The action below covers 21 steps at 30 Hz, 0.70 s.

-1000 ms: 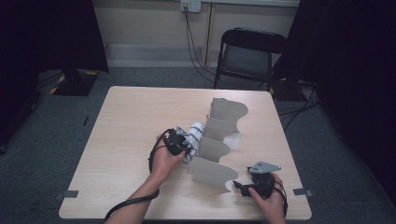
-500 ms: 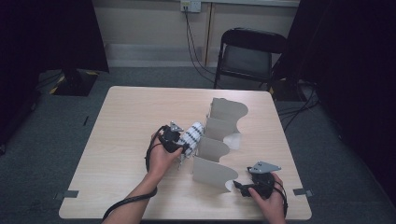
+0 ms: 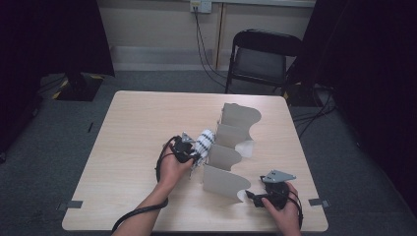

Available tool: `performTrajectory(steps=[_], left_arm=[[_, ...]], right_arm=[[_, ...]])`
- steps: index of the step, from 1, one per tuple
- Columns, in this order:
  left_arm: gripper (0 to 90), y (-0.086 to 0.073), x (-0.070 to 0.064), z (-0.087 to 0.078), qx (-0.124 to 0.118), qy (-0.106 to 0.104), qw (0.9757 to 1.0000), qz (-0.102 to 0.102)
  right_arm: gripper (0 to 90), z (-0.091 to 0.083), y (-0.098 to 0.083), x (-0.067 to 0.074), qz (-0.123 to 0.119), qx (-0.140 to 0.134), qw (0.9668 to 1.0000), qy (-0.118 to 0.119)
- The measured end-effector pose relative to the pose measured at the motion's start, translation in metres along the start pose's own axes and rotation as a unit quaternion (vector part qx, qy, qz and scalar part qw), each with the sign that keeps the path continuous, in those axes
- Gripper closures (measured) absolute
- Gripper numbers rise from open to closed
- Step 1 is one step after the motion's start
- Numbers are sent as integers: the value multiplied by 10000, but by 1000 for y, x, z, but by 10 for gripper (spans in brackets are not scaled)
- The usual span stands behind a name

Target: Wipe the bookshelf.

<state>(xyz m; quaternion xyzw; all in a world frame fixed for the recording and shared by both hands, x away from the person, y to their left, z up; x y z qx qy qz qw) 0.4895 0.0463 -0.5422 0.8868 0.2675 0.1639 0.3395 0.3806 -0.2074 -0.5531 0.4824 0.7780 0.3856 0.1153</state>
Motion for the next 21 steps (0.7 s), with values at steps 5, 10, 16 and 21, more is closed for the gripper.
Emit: performTrajectory(steps=[5,10,16,21], left_arm=[[763,3,0,-1,92,-53,9999,-119],[772,9,3,-9,-57,-82,9998,-186],[773,30,7,-26,-262,-47,9996,-83],[772,50,12,-41,-416,-22,9991,-17]], right_arm=[[164,0,0,0,1,1,10000,2],[164,0,0,0,5,3,10000,-1],[164,0,0,0,0,1,10000,3],[164,0,0,0,0,0,10000,2]])
Point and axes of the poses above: each handheld gripper's, and its own axes: z roughly forward along the jaws, y roughly out of its top, x roughly to its left, the point moved 8 cm from there along z, roughly forward along the jaws, and after that the axes turned 15 degrees about z, right-handed, at the moved point
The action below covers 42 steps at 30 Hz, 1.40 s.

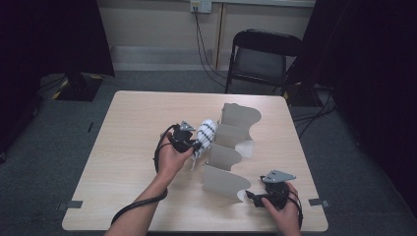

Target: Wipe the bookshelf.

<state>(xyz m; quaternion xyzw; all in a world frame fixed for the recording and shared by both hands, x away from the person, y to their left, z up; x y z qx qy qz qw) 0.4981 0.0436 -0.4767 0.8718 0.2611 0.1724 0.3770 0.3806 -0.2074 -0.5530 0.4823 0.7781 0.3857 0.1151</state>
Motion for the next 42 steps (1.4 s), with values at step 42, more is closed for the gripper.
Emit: performTrajectory(steps=[42], left_arm=[[767,-4,-4,21,301,103,9994,165]], right_arm=[[164,0,0,0,-12,2,10000,12]])
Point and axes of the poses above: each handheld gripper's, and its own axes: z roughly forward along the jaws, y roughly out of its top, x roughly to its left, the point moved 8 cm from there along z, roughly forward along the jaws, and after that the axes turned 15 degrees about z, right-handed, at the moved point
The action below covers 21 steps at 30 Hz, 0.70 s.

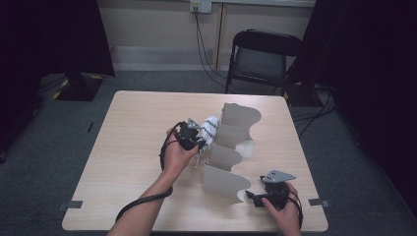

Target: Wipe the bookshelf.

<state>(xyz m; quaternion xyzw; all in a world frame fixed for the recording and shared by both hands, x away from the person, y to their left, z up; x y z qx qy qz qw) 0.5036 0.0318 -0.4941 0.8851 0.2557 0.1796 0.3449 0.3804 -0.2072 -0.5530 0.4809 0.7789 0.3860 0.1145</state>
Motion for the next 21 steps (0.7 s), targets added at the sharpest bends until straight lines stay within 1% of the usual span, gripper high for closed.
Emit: performTrajectory(steps=[1,5,9,11,12,13,14,15,16,17,18,21], left_arm=[[767,-4,0,1,66,-10,10000,47],[767,-17,-3,7,215,-28,9998,22],[767,-29,-4,12,307,-59,9995,-63],[767,-34,-3,14,326,-54,9993,-158],[767,-35,-2,13,360,-46,9992,-155],[767,-35,-1,13,357,-18,9993,-144],[767,-35,0,14,339,-3,9992,-203],[767,-35,1,14,328,17,9992,-214],[766,-34,1,13,357,24,9992,-174],[766,-31,1,13,328,6,9993,-168],[765,-29,2,12,340,42,9993,-133],[764,-18,3,11,224,62,9997,-79]], right_arm=[[164,0,0,0,1,2,10000,0],[164,0,0,0,0,0,10000,0],[164,0,0,0,-1,0,10000,0],[164,0,0,0,0,0,10000,0],[164,0,0,0,0,0,10000,0],[164,0,0,0,0,1,10000,0],[164,0,0,0,0,0,10000,0],[164,0,0,0,-1,0,10000,0],[164,0,0,0,0,1,10000,0],[164,0,0,0,0,1,10000,0],[164,0,0,0,0,1,10000,1],[164,0,0,0,-3,1,10000,2]])
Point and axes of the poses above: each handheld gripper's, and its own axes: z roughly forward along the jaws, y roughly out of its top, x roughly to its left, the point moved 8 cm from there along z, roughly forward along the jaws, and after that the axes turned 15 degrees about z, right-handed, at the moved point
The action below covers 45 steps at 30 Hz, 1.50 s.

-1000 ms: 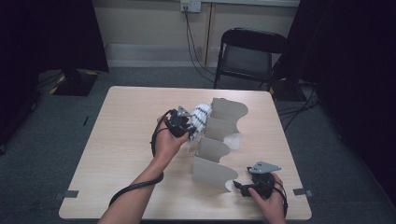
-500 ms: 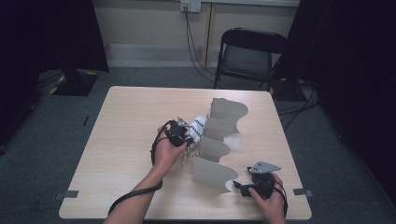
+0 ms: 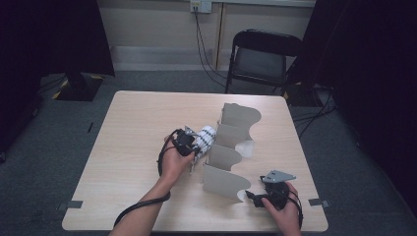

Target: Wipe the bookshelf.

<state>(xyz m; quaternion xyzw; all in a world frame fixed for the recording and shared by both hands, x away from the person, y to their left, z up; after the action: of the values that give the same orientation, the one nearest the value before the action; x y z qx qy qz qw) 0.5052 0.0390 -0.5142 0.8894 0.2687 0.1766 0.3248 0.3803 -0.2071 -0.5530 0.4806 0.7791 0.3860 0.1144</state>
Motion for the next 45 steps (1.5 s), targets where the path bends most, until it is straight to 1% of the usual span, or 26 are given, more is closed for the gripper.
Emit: performTrajectory(steps=[1,3,8,10,12,14,15,16,18,19,21,24,25,26,28,30,35,38,41,43,45], left_arm=[[764,3,0,-1,22,-5,10000,4],[764,12,0,-2,-98,2,10000,-4],[764,32,3,-9,-277,4,9996,23],[764,39,5,-13,-393,23,9992,-46],[764,44,7,-18,-431,39,9991,8],[764,49,7,-22,-539,78,9985,-1],[764,51,8,-25,-536,82,9985,52],[764,54,8,-27,-639,113,9979,18],[764,59,9,-32,-700,156,9974,65],[764,64,10,-35,-798,182,9966,65],[764,69,11,-41,-889,215,9957,120],[764,76,13,-48,-995,290,9945,137],[764,79,14,-51,-1025,319,9941,169],[764,81,15,-53,-1100,342,9932,142],[764,85,16,-57,-1163,383,9924,157],[764,87,17,-58,-1151,414,9922,222],[763,86,17,-51,-1111,408,9926,281],[763,85,18,-49,-1119,422,9925,271],[764,89,19,-54,-1193,475,9912,316],[764,94,19,-61,-1306,502,9896,332],[763,98,20,-66,-1375,516,9885,358]], right_arm=[[164,0,0,0,0,-2,10000,2],[164,0,0,0,-3,-1,10000,5],[164,0,0,0,-7,1,10000,8],[164,0,0,0,-11,0,10000,9],[164,0,0,0,-14,-2,10000,11],[164,0,0,0,-12,1,10000,12],[164,0,0,0,-14,-1,10000,10],[164,0,0,0,-8,2,10000,10],[164,0,0,0,-13,0,10000,9],[164,0,0,0,-12,-1,10000,9],[164,0,0,0,-11,0,10000,10],[164,0,0,0,-12,1,10000,10],[164,0,0,0,-12,0,10000,10],[164,0,0,0,-12,0,10000,11],[164,0,0,0,-14,-1,10000,10],[164,0,0,0,-11,1,10000,10],[164,0,0,0,-13,2,10000,10],[164,0,0,0,-15,-1,10000,10],[164,0,0,0,-14,0,10000,11],[164,0,0,0,-13,1,10000,12],[164,0,0,0,-17,-1,10000,9]])
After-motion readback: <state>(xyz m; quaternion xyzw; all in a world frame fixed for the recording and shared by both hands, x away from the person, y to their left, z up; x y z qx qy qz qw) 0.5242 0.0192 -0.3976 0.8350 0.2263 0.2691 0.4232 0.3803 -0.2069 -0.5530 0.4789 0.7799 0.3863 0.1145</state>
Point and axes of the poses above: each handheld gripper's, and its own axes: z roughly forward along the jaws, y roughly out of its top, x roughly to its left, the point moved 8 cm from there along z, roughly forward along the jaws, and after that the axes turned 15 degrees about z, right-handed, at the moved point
